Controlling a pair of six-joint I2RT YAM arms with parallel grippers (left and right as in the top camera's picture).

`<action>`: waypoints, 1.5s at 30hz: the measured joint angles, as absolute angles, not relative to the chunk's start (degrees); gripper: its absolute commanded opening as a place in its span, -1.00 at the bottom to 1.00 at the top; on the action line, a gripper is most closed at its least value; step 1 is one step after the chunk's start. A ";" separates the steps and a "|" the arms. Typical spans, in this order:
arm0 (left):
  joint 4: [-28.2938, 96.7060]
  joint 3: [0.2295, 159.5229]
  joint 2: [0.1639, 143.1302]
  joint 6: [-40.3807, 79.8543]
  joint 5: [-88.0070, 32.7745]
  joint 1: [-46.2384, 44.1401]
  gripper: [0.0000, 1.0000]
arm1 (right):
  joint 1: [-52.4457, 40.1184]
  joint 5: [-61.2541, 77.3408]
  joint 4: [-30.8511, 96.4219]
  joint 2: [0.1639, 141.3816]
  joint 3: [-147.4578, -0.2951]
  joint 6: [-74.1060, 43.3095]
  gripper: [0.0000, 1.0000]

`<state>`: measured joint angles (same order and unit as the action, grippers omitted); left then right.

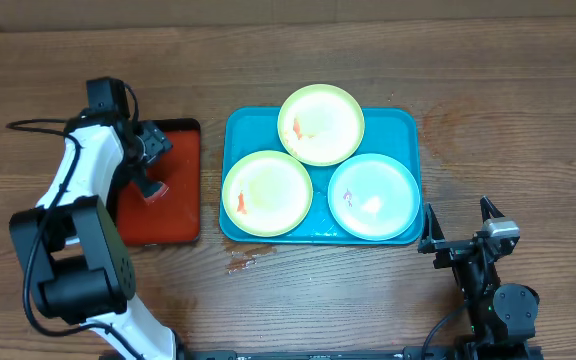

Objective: Clean dirty plates on tray and stack at the side
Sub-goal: 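Reach the left gripper into the red water tray and grasp the sponge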

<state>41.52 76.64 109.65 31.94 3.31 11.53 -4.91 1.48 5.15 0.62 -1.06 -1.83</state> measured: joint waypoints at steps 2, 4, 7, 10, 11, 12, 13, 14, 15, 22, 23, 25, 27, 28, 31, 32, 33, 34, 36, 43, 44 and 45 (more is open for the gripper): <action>41.34 76.64 110.65 32.77 3.75 11.68 0.75 | -4.93 1.48 5.17 0.62 -1.06 -1.83 1.00; 40.93 76.64 111.57 33.15 4.05 11.68 0.72 | -4.91 1.48 5.15 0.62 -1.06 -1.85 1.00; 40.71 76.66 112.90 33.82 4.58 11.68 0.72 | -4.91 1.48 5.13 0.62 -1.06 -1.85 1.00; 40.56 76.66 114.59 34.65 5.34 11.68 0.70 | -4.91 1.48 5.17 0.62 -1.06 -1.85 1.00; 40.45 76.66 115.11 34.87 5.78 11.68 0.68 | -4.91 1.48 5.17 0.62 -1.06 -1.83 1.00; 40.34 76.66 115.55 35.14 6.31 11.68 0.65 | -4.91 1.45 5.17 0.62 -1.06 -1.83 1.00; 40.29 76.75 115.74 35.68 6.79 11.68 0.58 | -4.93 1.48 5.15 0.62 -1.06 -1.85 1.00; 40.21 76.79 115.74 35.83 7.20 11.68 0.47 | -4.91 1.48 5.17 0.62 -1.06 -1.83 1.00; 40.10 76.88 115.74 36.42 7.77 11.68 0.31 | -4.91 1.48 5.15 0.62 -1.06 -1.85 1.00; 39.79 76.88 115.85 37.41 9.80 11.75 -0.75 | -4.91 1.48 5.17 0.62 -1.06 -1.85 1.00; 39.81 76.88 115.85 37.39 9.93 11.73 -0.49 | -4.91 1.48 5.15 0.62 -1.06 -1.85 1.00; 40.10 76.88 115.85 37.19 9.96 11.75 0.80 | -4.91 1.48 5.17 0.62 -1.06 -1.85 1.00; 41.19 76.95 115.85 37.32 9.65 11.75 1.00 | -4.93 1.48 5.15 0.62 -1.06 -1.83 1.00; 41.82 77.06 115.85 37.06 9.13 11.75 0.99 | -4.91 1.48 5.15 0.62 -1.06 -1.83 1.00; 44.27 77.49 115.85 36.05 6.72 11.86 1.00 | -4.91 1.50 5.15 0.62 -1.06 -1.83 1.00; 45.36 77.60 115.85 35.81 5.65 11.90 0.99 | -4.91 1.48 5.15 0.62 -1.06 -1.85 1.00; 46.04 77.62 115.85 35.62 4.95 11.90 0.99 | -4.91 1.48 5.17 0.62 -1.06 -1.83 1.00; 47.05 77.67 115.85 35.42 4.14 11.90 0.99 | -4.91 1.48 5.17 0.62 -1.06 -1.83 1.00; 48.34 77.67 115.85 35.22 2.96 11.90 0.88 | -4.91 1.48 5.15 0.62 -1.06 -1.83 1.00; 48.97 77.67 115.85 34.11 1.45 11.90 -0.65 | -4.91 1.48 5.15 0.62 -1.06 -1.83 1.00; 48.88 77.67 115.85 34.00 1.43 11.90 -0.55 | -4.91 1.48 5.13 0.62 -1.06 -1.83 1.00; 48.84 77.67 115.85 33.87 1.48 11.88 -0.17 | -4.93 1.50 5.15 0.62 -1.06 -1.83 1.00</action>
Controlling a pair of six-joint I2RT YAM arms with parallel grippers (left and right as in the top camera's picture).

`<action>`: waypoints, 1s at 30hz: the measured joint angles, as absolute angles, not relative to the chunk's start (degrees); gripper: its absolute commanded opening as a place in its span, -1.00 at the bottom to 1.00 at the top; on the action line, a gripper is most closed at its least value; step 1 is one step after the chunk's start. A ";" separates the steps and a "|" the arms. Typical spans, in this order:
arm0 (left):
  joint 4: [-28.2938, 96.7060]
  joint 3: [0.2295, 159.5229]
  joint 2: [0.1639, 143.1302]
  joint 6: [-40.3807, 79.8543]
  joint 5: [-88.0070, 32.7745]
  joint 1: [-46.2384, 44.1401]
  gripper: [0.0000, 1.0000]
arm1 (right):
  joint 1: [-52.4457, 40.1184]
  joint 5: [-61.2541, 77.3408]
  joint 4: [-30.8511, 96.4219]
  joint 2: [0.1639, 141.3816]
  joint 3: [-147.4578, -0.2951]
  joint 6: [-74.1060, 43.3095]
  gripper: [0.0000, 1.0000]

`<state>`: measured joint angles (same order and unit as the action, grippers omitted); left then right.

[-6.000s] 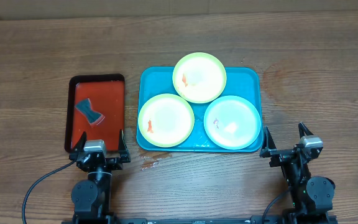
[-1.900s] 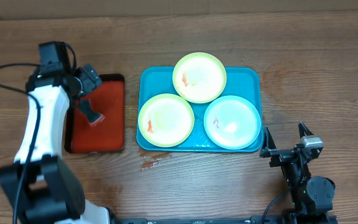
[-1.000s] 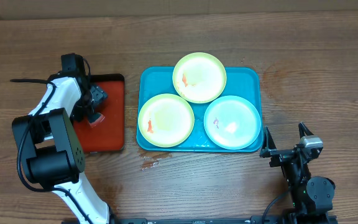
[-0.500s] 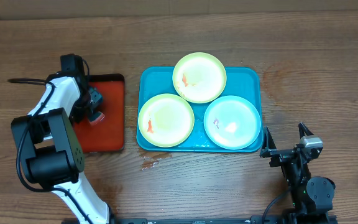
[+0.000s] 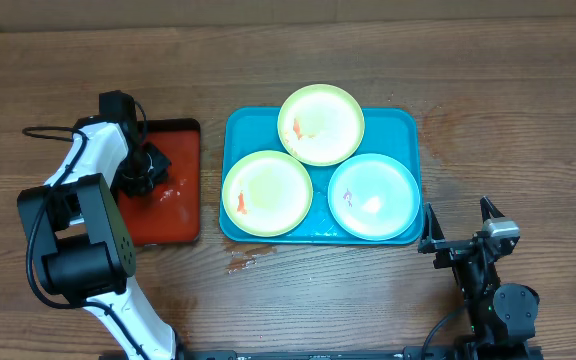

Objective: Clean dirty plates on tray and stack at the side
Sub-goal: 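Reach the left gripper into the red water tray and grasp the sponge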

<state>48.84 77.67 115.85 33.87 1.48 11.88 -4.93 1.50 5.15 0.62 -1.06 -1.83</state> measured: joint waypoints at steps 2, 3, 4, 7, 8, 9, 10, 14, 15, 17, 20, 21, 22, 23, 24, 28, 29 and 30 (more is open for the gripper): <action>48.75 77.67 115.85 33.71 1.74 11.90 0.94 | -4.91 1.48 5.17 0.62 -1.06 -1.85 1.00; 48.66 77.67 115.85 33.74 2.17 11.90 1.00 | -4.91 1.48 5.17 0.62 -1.06 -1.87 1.00; 48.45 77.67 115.85 33.74 2.68 11.90 1.00 | -4.93 1.48 5.19 0.62 -1.06 -1.83 1.00; 47.42 77.67 115.85 33.71 4.56 11.92 1.00 | -4.91 1.48 5.15 0.62 -1.06 -1.85 1.00; 47.03 77.67 115.85 33.69 4.93 11.99 0.99 | -4.91 1.48 5.15 0.62 -1.06 -1.85 1.00; 46.65 77.67 115.85 33.69 5.30 12.01 1.00 | -4.91 1.48 5.17 0.62 -1.06 -1.85 1.00; 46.19 77.67 115.85 33.67 5.67 12.01 0.99 | -4.91 1.48 5.17 0.62 -1.06 -1.85 1.00; 45.08 77.67 115.85 33.23 6.50 12.01 0.54 | -4.91 1.48 5.17 0.62 -1.06 -1.85 1.00; 45.01 77.67 115.85 33.08 6.70 12.01 0.39 | -4.91 1.48 5.15 0.62 -1.06 -1.85 1.00; 45.39 77.67 115.85 32.77 7.03 11.99 -0.10 | -4.91 1.48 5.15 0.62 -1.06 -1.85 0.99; 47.27 77.84 115.85 32.77 7.35 11.99 -0.76 | -4.91 1.48 5.15 0.62 -1.06 -1.85 1.00; 48.45 78.04 115.87 32.53 7.55 11.99 -0.92 | -4.91 1.50 5.15 0.62 -1.06 -1.83 1.00; 50.28 78.48 115.92 32.75 7.66 12.01 -0.92 | -4.91 1.48 5.15 0.62 -1.06 -1.85 1.00; 52.01 79.07 116.05 32.53 7.79 12.01 -0.92 | -4.91 1.48 5.17 0.62 -1.06 -1.87 1.00; 54.17 80.05 116.20 32.42 7.86 12.01 -0.91 | -4.91 1.45 5.19 0.62 -1.06 -1.85 1.00; 63.09 87.00 116.79 32.45 8.10 12.01 -0.92 | -4.91 1.48 5.17 0.62 -1.06 -1.83 1.00; 65.56 89.49 116.86 32.42 8.23 12.01 -0.92 | -4.91 1.48 5.17 0.62 -1.06 -1.85 1.00; 67.96 92.29 116.88 32.45 8.25 12.01 -0.92 | -4.91 1.48 5.17 0.62 -1.06 -1.85 1.00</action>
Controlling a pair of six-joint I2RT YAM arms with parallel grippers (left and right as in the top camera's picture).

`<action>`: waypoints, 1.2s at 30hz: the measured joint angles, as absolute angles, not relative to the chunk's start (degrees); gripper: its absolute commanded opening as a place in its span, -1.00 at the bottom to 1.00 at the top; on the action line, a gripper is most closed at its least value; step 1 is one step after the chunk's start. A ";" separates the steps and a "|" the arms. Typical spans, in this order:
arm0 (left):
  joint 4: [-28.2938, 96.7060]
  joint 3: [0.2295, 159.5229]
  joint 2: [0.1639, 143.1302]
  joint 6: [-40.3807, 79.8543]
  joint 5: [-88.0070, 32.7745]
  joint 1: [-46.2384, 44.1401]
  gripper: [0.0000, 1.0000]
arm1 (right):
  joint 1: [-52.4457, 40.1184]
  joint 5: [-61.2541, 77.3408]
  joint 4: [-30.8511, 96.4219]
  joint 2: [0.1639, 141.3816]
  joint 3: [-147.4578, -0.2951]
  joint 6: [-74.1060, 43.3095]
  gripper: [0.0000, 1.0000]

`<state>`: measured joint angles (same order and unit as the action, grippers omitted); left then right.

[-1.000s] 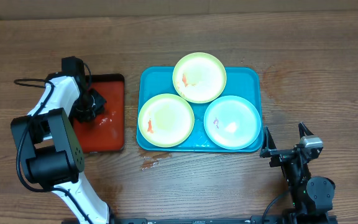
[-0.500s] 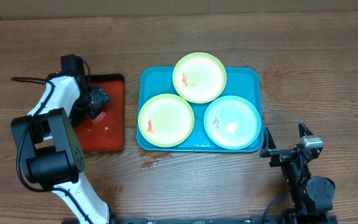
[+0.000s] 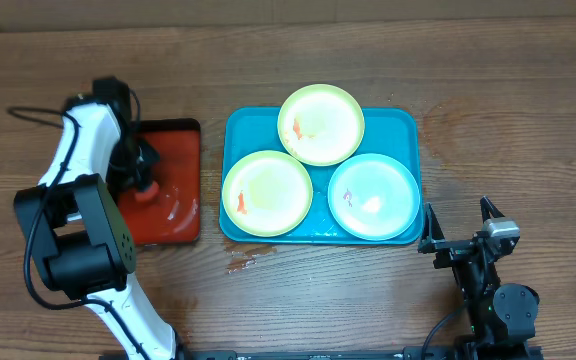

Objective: Clean dirty plates on tray and stack at the side
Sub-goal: 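Reach the left gripper into the red water tray and grasp the sponge, then lift the sponge with the left gripper and move it onto the front-left yellow plate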

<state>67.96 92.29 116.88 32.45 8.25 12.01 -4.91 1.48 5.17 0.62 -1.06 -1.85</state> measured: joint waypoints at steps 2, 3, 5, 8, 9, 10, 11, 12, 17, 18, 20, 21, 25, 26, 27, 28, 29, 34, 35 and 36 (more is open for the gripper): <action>72.71 98.00 116.88 32.45 8.27 12.01 -0.91 | -4.93 1.48 5.15 0.62 -1.06 -1.87 1.00; 75.07 100.95 116.88 32.42 8.29 12.01 -0.91 | -4.91 1.50 5.15 0.62 -1.06 -1.85 1.00; 78.72 105.75 116.86 32.45 8.23 12.01 -0.92 | -4.91 1.48 5.15 0.62 -1.06 -1.85 1.00; 80.99 109.73 116.42 32.45 8.05 12.01 -0.92 | -4.91 1.48 5.17 0.62 -1.06 -1.85 1.00; 81.06 109.91 116.22 32.56 7.92 12.01 -0.92 | -4.91 1.50 5.15 0.62 -1.06 -1.85 0.99; 81.03 109.91 116.11 32.75 7.86 12.01 -0.92 | -4.91 1.48 5.15 0.62 -1.06 -1.85 1.00; 80.25 109.36 116.05 33.12 7.70 12.01 -0.92 | -4.91 1.48 5.17 0.62 -1.06 -1.87 1.00; 79.02 108.22 116.03 33.69 7.53 11.99 -0.92 | -4.91 1.45 5.15 0.62 -1.06 -1.85 1.00; 67.57 95.20 115.72 36.16 6.20 11.49 -0.92 | -4.91 1.48 5.15 0.62 -1.06 -1.83 1.00; 65.60 90.96 116.11 36.25 5.04 11.14 -0.92 | -4.93 1.48 5.13 0.62 -1.06 -1.83 1.00; 64.07 86.85 116.62 35.09 2.90 10.48 -0.92 | -4.91 1.50 5.15 0.62 -1.06 -1.83 1.00; 64.47 86.21 116.95 34.39 2.09 10.31 -0.92 | -4.91 1.48 5.17 0.62 -1.06 -1.83 1.00; 71.99 90.06 117.12 32.25 0.16 9.85 -0.92 | -4.91 1.48 5.17 0.62 -1.06 -1.85 1.00; 74.19 92.71 117.03 31.79 -0.03 9.87 -0.91 | -4.91 1.50 5.13 0.62 -1.06 -1.87 1.00; 75.53 95.11 116.79 31.46 -0.27 9.89 -0.92 | -4.91 1.48 5.19 0.62 -1.06 -1.87 1.00; 76.88 97.67 115.98 31.11 -0.71 9.87 -0.92 | -4.91 1.48 5.15 0.62 -1.06 -1.85 1.00; 77.58 99.31 114.87 30.81 -1.30 9.82 -0.92 | -4.91 1.48 5.17 0.62 -1.06 -1.85 1.00; 81.03 102.08 105.93 27.73 -5.56 6.90 -0.91 | -4.91 1.48 5.13 0.62 -1.06 -1.83 1.00; 82.06 102.17 104.79 27.16 -6.09 5.13 -0.91 | -4.91 1.48 5.19 0.62 -1.06 -1.85 1.00; 82.94 102.15 104.07 26.72 -6.61 3.16 -0.91 | -4.91 1.48 5.15 0.62 -1.06 -1.83 1.00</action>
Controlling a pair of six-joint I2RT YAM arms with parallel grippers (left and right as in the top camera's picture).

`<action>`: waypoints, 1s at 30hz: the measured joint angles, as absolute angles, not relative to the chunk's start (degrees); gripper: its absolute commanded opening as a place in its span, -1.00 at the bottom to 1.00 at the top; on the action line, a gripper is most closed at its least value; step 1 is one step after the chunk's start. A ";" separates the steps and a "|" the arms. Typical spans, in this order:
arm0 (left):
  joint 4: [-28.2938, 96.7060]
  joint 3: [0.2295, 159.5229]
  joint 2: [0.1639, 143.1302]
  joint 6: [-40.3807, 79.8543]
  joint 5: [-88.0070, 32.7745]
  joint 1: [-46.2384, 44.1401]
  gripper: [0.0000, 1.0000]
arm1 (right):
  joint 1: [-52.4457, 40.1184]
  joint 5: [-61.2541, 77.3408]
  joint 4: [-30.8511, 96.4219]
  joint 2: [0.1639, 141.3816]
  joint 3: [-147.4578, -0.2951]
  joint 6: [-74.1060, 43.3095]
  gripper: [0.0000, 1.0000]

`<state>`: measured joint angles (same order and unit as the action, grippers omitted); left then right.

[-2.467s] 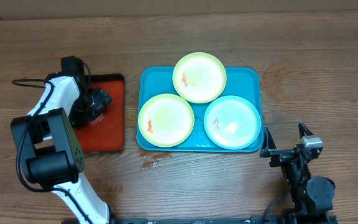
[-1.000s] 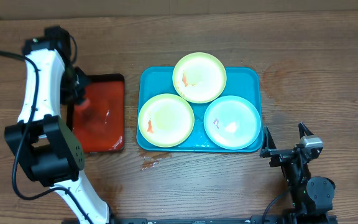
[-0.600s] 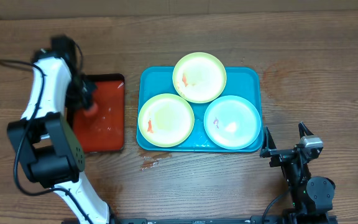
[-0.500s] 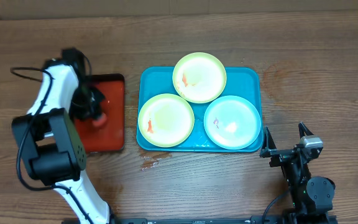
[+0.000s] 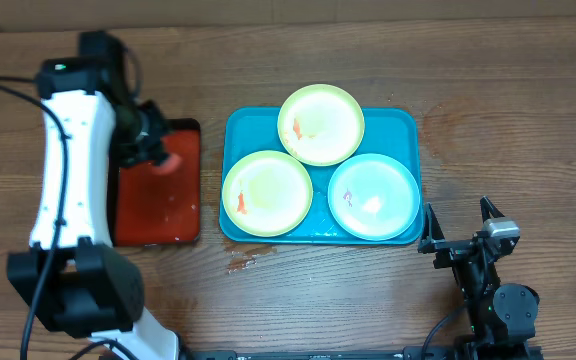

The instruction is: Clean dirty plates on tray and stack at the side

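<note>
A blue tray (image 5: 408,130) holds three plates. A green plate (image 5: 328,115) sits at the back, another green plate (image 5: 273,185) at the front left, and a pale plate (image 5: 383,180) at the front right. Each carries small orange scraps. My left gripper (image 5: 160,155) hangs over the back of the red mat (image 5: 158,210), shut on a small pinkish-red sponge (image 5: 169,161). My right gripper (image 5: 456,228) rests near the table's front edge, right of the tray, its fingers spread and holding nothing.
The red mat lies left of the blue tray with a narrow gap between them and shows pale smears. A few crumbs (image 5: 240,265) lie on the wood in front of the tray. The left arm's cable (image 5: 13,85) trails at the far left.
The left arm has risen and stretched toward the back of the red mat. The sponge, which was down on the mat's left middle, is now held higher and further back. The right arm is unchanged.
At first my left gripper was low over the red mat with the sponge beneath it. It then stood at the mat's left side, then lower at its left middle, with pale smears showing on the mat. Now it holds the sponge raised. Plates and right arm stayed put.
</note>
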<state>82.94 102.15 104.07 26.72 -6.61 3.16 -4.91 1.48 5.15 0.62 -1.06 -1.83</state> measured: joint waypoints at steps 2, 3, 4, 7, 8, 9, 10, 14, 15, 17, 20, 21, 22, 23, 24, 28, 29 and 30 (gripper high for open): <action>82.70 101.23 103.53 25.98 -7.53 -2.04 -0.92 | -4.91 1.48 5.17 0.62 -1.06 -1.87 1.00; 81.45 99.81 103.50 25.69 -7.97 -4.80 -0.92 | -4.91 1.48 5.17 0.62 -1.06 -1.85 1.00; 79.92 98.17 103.50 25.47 -8.23 -6.98 -0.92 | -4.91 1.45 5.13 0.62 -1.06 -1.83 1.00; 70.43 89.86 103.55 25.67 -8.97 -14.72 -0.92 | -4.91 1.48 5.15 0.62 -1.06 -1.85 1.00; 67.29 87.31 103.68 25.82 -9.10 -16.78 -0.92 | -4.91 1.48 5.13 0.64 -1.06 -1.83 1.00; 63.05 84.33 103.92 26.11 -9.37 -19.11 -0.92 | -4.93 1.45 5.13 0.62 -1.06 -1.85 1.00; 59.44 81.89 103.98 26.26 -9.43 -20.88 -0.92 | -4.91 1.48 5.19 0.62 -1.06 -1.85 1.00; 47.79 74.32 104.40 26.70 -8.73 -26.79 -0.92 | -4.91 1.48 5.15 0.62 -1.06 -1.83 1.00; 45.84 73.28 104.40 26.83 -7.99 -27.53 -0.91 | -4.91 1.48 5.15 0.62 -1.06 -1.85 1.00; 43.13 71.83 104.40 26.83 -5.78 -28.45 -0.92 | -4.91 1.50 5.15 0.62 -1.06 -1.83 1.00; 41.93 71.22 104.40 26.85 -2.55 -28.51 -0.92 | -4.91 1.48 5.17 0.62 -1.06 -1.87 1.00; 41.78 71.20 104.40 26.85 -1.72 -28.51 -0.91 | -4.91 1.45 5.17 0.62 -1.06 -1.83 1.00; 41.60 71.16 104.40 26.85 -0.86 -28.51 -0.86 | -4.93 1.50 5.15 0.62 -1.06 -1.83 1.00; 41.47 71.09 104.40 26.85 -0.10 -28.51 -0.69 | -4.91 1.48 5.17 0.62 -1.06 -1.85 1.00; 41.28 70.87 104.42 26.87 0.86 -28.51 -0.52 | -4.91 1.45 5.15 0.62 -1.06 -1.85 1.00; 41.04 70.52 105.21 27.05 1.58 -28.51 -0.30 | -4.91 1.48 5.15 0.62 -1.06 -1.85 1.00; 41.08 70.46 105.54 26.96 1.28 -28.51 -0.21 | -4.91 1.48 5.15 0.62 -1.06 -1.83 1.00; 41.08 70.41 105.75 26.65 0.97 -28.51 -0.03 | -4.91 1.48 5.15 0.62 -1.06 -1.85 0.99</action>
